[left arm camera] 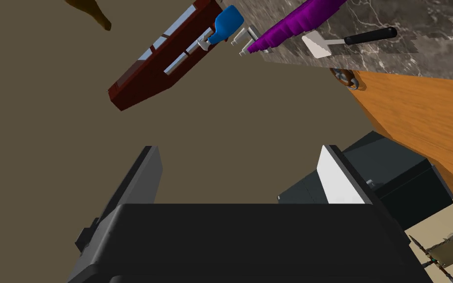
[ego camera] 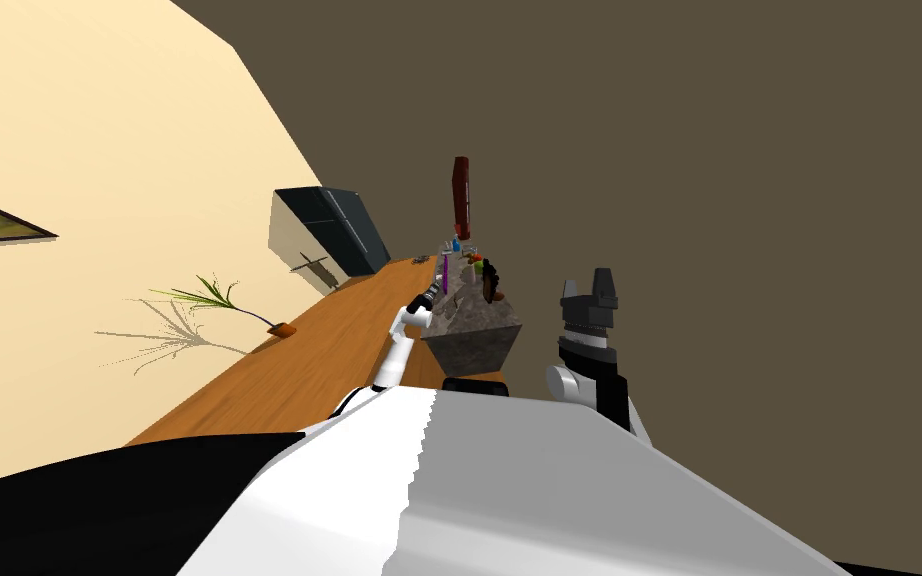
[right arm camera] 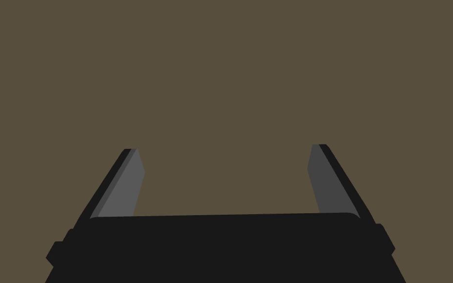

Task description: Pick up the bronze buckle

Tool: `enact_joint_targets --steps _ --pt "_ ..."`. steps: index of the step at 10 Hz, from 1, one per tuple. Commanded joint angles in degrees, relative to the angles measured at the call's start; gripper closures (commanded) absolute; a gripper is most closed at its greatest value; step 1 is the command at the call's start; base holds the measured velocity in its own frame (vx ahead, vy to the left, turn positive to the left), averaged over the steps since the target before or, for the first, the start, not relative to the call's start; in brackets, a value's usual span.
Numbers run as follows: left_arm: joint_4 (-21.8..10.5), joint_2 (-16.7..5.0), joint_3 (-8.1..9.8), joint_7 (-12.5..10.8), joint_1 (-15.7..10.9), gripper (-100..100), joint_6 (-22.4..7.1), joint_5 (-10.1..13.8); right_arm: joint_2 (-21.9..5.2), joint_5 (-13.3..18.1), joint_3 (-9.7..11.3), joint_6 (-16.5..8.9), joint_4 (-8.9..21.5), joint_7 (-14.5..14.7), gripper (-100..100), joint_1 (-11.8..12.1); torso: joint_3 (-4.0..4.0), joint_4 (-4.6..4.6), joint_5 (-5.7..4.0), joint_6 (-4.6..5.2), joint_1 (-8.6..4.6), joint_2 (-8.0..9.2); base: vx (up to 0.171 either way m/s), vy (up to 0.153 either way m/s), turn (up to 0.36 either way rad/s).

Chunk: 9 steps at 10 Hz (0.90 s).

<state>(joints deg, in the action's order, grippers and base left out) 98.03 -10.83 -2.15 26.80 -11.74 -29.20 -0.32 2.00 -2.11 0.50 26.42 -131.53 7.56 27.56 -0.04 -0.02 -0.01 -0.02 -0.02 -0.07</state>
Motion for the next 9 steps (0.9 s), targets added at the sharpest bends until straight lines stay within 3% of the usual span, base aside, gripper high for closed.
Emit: enact_joint_targets --steps 1,3,4,5,6,7,8,9 --pt "-2.5 0.0 -0.23 1.2 -2.9 -100 -2.9 -0.3 0.0 0.0 0.0 0.0 0.0 0.0 0 0.0 0.0 0.0 0.0 0.0 0.0 0.0 0.015 -0.004 -0.001" --pt "-2.5 0.0 -0.23 1.2 -3.0 -100 -4.9 -0.3 0.0 0.0 0.0 0.0 0.0 0.0 0 0.0 0.0 0.0 0.0 0.0 0.0 0.01 0.01 -0.002 -0.002" --pt "-4.8 0.1 -0.43 2.2 -5.6 -100 -7.1 -0.7 0.0 0.0 0.0 0.0 0.0 0.0 0 0.0 0.02 0.01 0.0 -0.01 0.01 0.04 0.009 -0.001 -0.001" --pt "-4.8 0.1 -0.43 2.2 -5.6 -100 -8.4 -0.7 0.0 0.0 0.0 0.0 0.0 0.0 0 0.0 0.02 0.01 0.0 0.0 0.01 0.03 0.01 -0.002 -0.005" --pt "-7.2 0.2 -0.63 3.2 -8.2 -100 -10.1 -1.0 0.0 0.0 0.0 0.0 0.0 0.0 0 0.0 0.01 0.0 0.0 0.0 0.01 0.03 0.013 -0.005 -0.004" --pt "-7.2 0.2 -0.63 3.2 -8.2 -100 -11.7 -1.0 0.0 0.0 0.0 0.0 0.0 0.0 0 0.0 0.01 0.0 0.0 0.0 -0.01 0.01 0.011 -0.004 -0.003" --pt "-9.5 0.4 -0.82 4.2 -10.6 -100 -13.3 -1.3 0.0 0.0 0.0 0.0 0.0 0.0 0 0.0 0.01 0.0 0.0 0.0 0.0 0.02 0.015 -0.004 -0.003" --pt "-9.5 0.4 -0.82 4.2 -10.8 -100 -15.0 -1.3 0.0 0.0 0.0 0.0 0.0 0.0 0 0.0 0.0 0.0 0.0 0.0 -0.01 0.0 0.013 -0.003 -0.005"
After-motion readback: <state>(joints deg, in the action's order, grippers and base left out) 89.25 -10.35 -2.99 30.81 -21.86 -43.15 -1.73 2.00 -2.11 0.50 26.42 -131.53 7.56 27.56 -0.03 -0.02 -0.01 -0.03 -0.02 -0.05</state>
